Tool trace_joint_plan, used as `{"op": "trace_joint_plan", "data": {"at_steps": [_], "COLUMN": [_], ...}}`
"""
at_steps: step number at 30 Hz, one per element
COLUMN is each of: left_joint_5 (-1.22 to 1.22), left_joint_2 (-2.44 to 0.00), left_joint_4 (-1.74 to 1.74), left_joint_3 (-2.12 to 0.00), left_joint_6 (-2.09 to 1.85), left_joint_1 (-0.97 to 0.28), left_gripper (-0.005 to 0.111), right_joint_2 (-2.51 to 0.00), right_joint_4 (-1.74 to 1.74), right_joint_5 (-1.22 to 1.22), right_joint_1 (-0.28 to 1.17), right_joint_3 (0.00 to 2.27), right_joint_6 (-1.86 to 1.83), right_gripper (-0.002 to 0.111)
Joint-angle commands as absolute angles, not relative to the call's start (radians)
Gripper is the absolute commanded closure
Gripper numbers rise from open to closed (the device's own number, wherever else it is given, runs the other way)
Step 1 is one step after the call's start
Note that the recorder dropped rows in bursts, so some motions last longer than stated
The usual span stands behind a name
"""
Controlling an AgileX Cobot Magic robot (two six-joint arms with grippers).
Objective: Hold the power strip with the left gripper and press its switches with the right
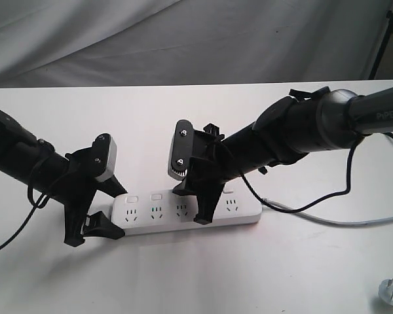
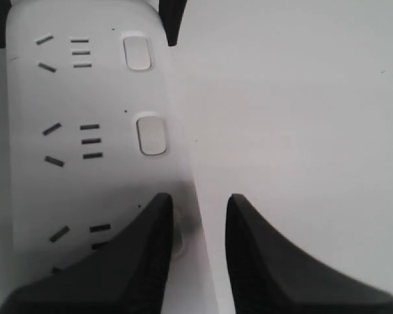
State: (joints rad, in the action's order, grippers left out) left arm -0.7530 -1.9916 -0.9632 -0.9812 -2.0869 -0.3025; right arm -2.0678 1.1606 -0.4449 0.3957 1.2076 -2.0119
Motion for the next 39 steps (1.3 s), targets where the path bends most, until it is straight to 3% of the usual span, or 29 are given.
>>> {"op": "trace_joint_plan", "data": {"at_steps": [1,39], "left_joint_5": [-0.755,-0.755], "left_joint_2": [-1.991,-1.991], "left_joint_4": [-0.962,-0.962], "left_joint_3": [-0.978,-0.978], "left_joint_6": [-2.092,-2.092], "left_joint_1": [-0.308,-0.308], "left_gripper": [0.052,0.052], "right_joint_2": [-2.069,-2.122], "right_joint_4": [1.163,1.124], "right_joint_5": [-0.434,-0.419], "right_joint_1": [0.396,0.397], "right_joint_3": [1.206,1.183], "right_joint_6": [-2.017,-2.037], "right_gripper": [0.081,0.081]}}
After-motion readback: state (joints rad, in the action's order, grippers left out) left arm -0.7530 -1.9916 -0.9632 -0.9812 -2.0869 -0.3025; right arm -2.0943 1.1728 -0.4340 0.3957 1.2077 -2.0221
